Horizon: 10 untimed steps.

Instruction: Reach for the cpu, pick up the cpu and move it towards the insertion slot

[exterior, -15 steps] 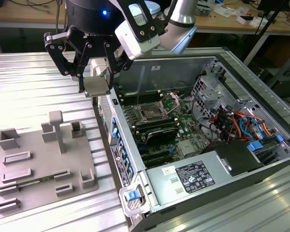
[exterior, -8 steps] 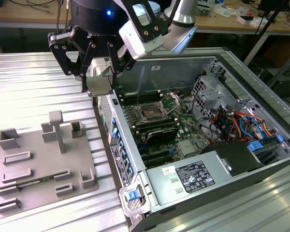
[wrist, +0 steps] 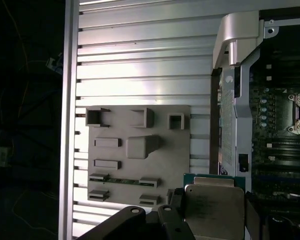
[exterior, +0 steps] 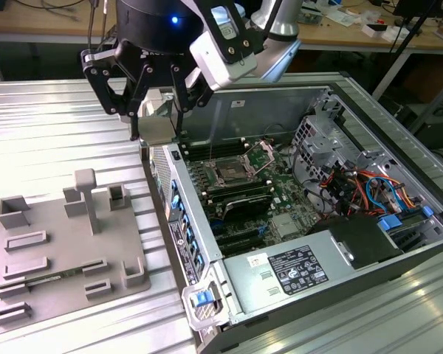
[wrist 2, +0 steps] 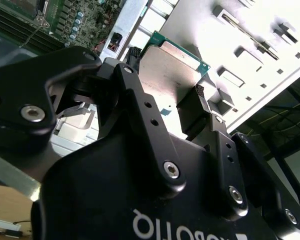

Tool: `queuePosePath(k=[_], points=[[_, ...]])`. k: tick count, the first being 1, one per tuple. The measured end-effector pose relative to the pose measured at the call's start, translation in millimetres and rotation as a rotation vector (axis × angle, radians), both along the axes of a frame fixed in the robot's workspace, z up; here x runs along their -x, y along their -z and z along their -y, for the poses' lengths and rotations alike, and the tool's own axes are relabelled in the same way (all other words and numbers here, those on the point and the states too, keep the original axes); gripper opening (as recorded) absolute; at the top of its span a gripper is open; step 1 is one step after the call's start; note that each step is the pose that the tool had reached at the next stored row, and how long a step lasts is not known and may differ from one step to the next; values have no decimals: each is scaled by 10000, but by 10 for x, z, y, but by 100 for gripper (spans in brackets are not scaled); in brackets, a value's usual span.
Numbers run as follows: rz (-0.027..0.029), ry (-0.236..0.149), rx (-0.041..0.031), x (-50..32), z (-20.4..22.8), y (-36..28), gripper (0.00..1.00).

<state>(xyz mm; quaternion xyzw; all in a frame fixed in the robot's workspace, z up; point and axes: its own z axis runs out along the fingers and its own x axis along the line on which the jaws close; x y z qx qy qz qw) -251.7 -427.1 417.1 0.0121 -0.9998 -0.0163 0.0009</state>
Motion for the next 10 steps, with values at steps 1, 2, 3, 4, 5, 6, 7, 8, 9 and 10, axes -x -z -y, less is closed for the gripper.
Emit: queuePosePath(k=[1, 2, 3, 4, 5, 6, 7, 8, 9, 10], points=[[0, 0, 1, -17, 0, 0, 55], [-1, 1, 2, -21, 0, -1, 55], [-1, 2, 2, -21, 0, 0, 55], [-1, 2, 2, -21, 0, 0, 55], [-1, 0, 2, -23, 0, 0, 55], [-1, 0, 2, -25, 0, 0, 55], [0, 0, 2, -27, 0, 0, 55], [0, 1, 2, -28, 0, 0, 55], [-1, 1, 2, -28, 0, 0, 55], [0, 0, 1, -28, 0, 0, 55]])
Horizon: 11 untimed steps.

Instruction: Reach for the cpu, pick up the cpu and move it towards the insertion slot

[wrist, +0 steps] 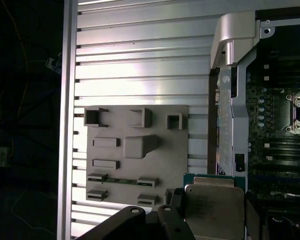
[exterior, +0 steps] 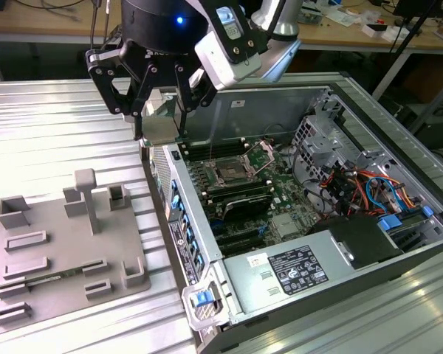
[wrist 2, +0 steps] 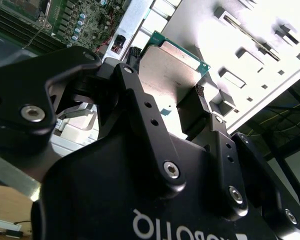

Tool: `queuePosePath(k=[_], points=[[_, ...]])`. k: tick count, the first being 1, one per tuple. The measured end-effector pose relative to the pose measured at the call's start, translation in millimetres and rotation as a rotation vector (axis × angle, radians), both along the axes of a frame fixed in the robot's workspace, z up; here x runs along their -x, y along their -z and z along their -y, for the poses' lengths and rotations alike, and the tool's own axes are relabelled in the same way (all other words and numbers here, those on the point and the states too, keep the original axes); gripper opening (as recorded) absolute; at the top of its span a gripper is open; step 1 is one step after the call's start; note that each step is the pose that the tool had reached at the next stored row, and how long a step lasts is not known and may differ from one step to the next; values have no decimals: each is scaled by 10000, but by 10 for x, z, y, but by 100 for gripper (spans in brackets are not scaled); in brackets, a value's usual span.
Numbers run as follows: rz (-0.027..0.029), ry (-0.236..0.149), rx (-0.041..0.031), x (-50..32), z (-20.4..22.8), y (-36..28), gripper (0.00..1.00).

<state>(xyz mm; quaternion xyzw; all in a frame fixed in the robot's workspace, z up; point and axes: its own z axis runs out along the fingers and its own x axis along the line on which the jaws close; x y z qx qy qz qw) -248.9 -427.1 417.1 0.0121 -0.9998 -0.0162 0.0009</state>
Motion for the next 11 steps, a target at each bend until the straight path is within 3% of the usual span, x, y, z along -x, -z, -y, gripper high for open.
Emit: queuePosePath(k=[11], points=[[0, 0, 7, -47, -2, 0, 55]])
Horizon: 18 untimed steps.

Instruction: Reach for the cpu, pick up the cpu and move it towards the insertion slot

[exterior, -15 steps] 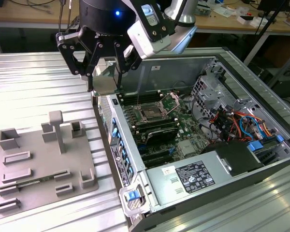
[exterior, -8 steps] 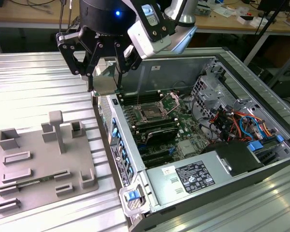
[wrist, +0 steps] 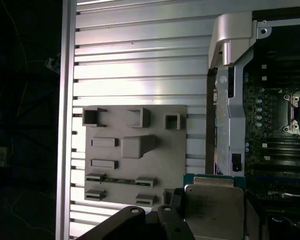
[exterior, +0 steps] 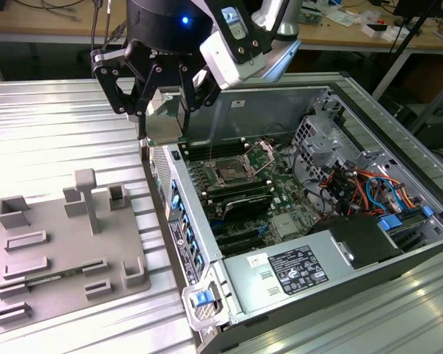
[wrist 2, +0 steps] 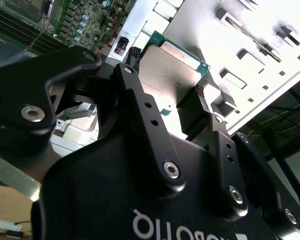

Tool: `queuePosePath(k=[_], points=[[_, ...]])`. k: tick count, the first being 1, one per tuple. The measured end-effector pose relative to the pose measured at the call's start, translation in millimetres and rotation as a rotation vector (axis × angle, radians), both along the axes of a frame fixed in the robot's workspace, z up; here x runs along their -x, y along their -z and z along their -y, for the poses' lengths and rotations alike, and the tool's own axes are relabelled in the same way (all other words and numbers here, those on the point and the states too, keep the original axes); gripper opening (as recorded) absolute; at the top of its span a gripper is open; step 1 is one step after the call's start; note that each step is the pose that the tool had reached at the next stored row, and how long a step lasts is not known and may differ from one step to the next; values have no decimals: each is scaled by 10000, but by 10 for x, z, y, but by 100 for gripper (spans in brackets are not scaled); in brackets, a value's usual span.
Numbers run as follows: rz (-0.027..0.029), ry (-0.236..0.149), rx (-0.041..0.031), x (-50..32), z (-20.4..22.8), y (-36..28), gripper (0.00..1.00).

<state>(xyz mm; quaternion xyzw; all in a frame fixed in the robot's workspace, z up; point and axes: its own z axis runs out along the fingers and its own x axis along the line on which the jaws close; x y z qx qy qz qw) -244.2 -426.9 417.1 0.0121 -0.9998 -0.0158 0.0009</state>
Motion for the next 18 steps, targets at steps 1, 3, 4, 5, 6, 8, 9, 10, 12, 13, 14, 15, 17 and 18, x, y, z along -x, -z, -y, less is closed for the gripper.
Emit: queuePosePath(k=[1, 3, 4, 5, 6, 8, 9, 10, 12, 13, 14, 15, 17, 18], points=[[0, 0, 0, -13, 0, 0, 55], [0, 0, 1, -37, -1, 0, 55], [0, 0, 1, -50, -1, 1, 55], [1, 0, 1, -60, -1, 1, 55], [1, 0, 2, -81, -1, 1, 55], [0, 0, 2, -107, -2, 2, 55], [0, 0, 5, -122, -4, 2, 55], [0, 0, 7, -133, -5, 2, 55], [0, 0, 12, -153, -7, 4, 55], [0, 0, 13, -166, -9, 4, 55], [0, 1, 13, -184, -11, 5, 55], [0, 0, 14, -198, -13, 6, 55], [1, 0, 15, -227, -19, 11, 55], [0, 0, 15, -235, -21, 12, 55]])
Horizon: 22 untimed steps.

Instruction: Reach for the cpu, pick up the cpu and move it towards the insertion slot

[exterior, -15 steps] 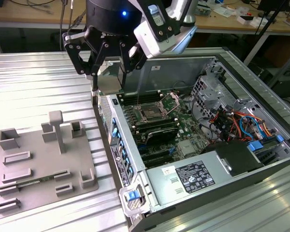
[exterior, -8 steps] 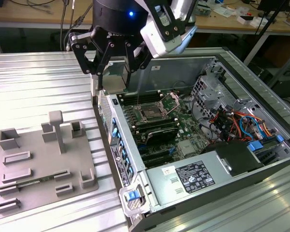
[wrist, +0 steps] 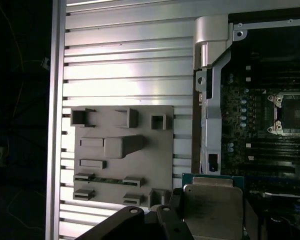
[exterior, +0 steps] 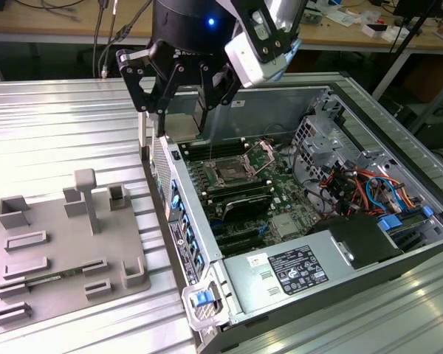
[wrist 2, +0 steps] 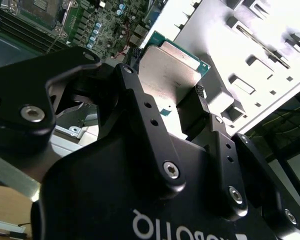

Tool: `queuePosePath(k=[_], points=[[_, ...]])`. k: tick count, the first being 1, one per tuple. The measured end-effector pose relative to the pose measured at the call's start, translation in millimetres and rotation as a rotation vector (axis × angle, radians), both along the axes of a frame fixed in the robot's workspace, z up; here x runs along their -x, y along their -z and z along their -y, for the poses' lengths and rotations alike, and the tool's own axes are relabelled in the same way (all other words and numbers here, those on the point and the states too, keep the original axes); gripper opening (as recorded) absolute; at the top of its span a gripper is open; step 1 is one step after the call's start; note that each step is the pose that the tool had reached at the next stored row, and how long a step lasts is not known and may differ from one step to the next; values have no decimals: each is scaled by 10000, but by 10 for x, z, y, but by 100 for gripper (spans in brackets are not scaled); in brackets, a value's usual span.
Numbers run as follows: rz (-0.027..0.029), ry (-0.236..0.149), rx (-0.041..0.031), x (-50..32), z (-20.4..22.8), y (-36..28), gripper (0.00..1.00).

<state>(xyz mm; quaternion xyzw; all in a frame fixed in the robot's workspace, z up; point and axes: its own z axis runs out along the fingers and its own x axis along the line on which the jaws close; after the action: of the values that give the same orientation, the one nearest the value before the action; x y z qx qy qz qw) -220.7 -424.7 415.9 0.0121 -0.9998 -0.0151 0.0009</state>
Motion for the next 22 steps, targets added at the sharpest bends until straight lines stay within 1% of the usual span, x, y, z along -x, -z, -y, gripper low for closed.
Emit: queuePosePath(k=[2, 6, 10, 14, 18, 22], points=[[0, 0, 0, -65, -22, 10, 55], [0, 1, 1, -106, -31, 12, 55], [0, 0, 2, -178, -39, 18, 55], [0, 0, 2, -219, -46, 21, 55], [1, 1, 2, -263, -48, 26, 55], [-1, 0, 3, -323, -52, 31, 55]])
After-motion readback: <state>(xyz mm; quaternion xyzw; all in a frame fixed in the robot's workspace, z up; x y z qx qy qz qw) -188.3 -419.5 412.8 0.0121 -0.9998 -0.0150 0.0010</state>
